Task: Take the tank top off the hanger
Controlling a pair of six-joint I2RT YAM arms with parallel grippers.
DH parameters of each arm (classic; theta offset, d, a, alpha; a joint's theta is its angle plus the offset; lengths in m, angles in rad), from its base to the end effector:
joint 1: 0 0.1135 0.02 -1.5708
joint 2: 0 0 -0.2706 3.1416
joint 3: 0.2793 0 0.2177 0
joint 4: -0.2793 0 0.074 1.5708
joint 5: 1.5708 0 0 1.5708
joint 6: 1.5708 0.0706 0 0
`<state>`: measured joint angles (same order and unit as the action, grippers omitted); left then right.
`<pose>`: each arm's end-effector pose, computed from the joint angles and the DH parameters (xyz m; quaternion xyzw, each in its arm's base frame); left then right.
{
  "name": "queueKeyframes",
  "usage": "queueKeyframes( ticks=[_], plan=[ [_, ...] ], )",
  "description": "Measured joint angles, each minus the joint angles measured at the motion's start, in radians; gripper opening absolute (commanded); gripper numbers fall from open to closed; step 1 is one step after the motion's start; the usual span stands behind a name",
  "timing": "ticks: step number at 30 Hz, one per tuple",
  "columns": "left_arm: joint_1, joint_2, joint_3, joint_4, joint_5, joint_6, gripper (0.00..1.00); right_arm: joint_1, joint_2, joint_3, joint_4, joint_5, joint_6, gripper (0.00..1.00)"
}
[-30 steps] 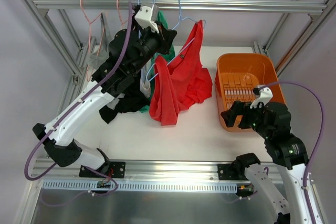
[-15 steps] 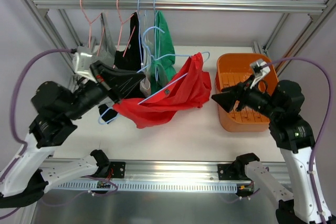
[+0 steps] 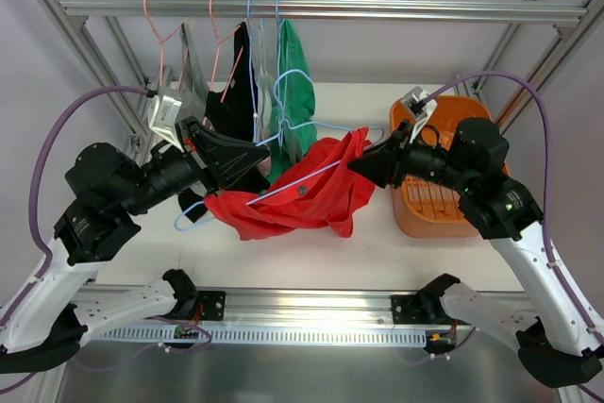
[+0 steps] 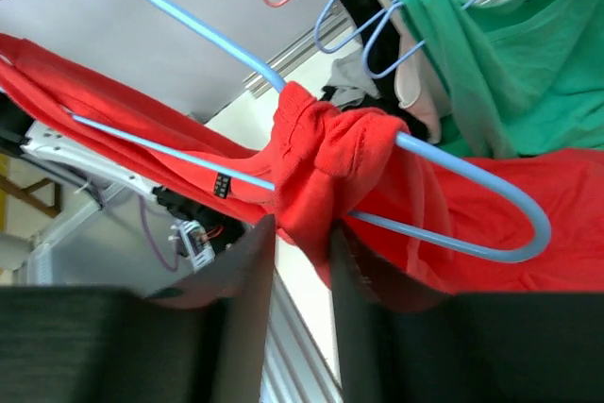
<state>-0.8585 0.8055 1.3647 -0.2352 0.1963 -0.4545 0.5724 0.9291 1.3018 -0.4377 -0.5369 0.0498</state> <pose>0.0640 -0.0952 0.5161 0.1945 0.5532 -0.5385 0.6051 0.1195 0.1200 0.4536 -0.3570 0.6328 0.3861 0.5684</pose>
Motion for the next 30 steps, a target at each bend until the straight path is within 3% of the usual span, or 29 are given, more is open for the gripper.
queueKeyframes(
  ticks=[1, 2, 3, 14, 22, 26, 30],
  plan=[
    [0.0, 0.003, 0.0, 0.0, 0.0, -0.001, 0.0, 0.011, -0.007, -0.004, 0.002, 0.025, -0.006, 0.19],
    [0.0, 0.006, 0.0, 0.0, 0.0, -0.002, 0.0, 0.013, -0.012, -0.008, 0.002, 0.043, -0.011, 0.03],
    [0.0, 0.007, 0.0, 0.0, 0.001, -0.002, 0.0, 0.013, -0.018, -0.013, 0.002, 0.064, -0.018, 0.0],
    [0.0, -0.022, 0.0, -0.077, -0.005, 0.007, 0.0, 0.017, -0.071, -0.022, -0.052, 0.438, -0.041, 0.0],
    [0.0, -0.041, 0.067, -0.175, 0.087, 0.01, 0.0, 0.016, -0.095, 0.101, -0.146, 0.684, -0.081, 0.0],
    [0.0, -0.035, 0.169, -0.176, 0.107, 0.011, 0.0, 0.016, -0.112, 0.109, -0.175, 0.612, -0.078, 0.0],
    [0.0, -0.026, 0.216, -0.053, 0.123, 0.019, 0.0, 0.016, -0.154, 0.056, -0.176, 0.371, -0.057, 0.0]
  ],
)
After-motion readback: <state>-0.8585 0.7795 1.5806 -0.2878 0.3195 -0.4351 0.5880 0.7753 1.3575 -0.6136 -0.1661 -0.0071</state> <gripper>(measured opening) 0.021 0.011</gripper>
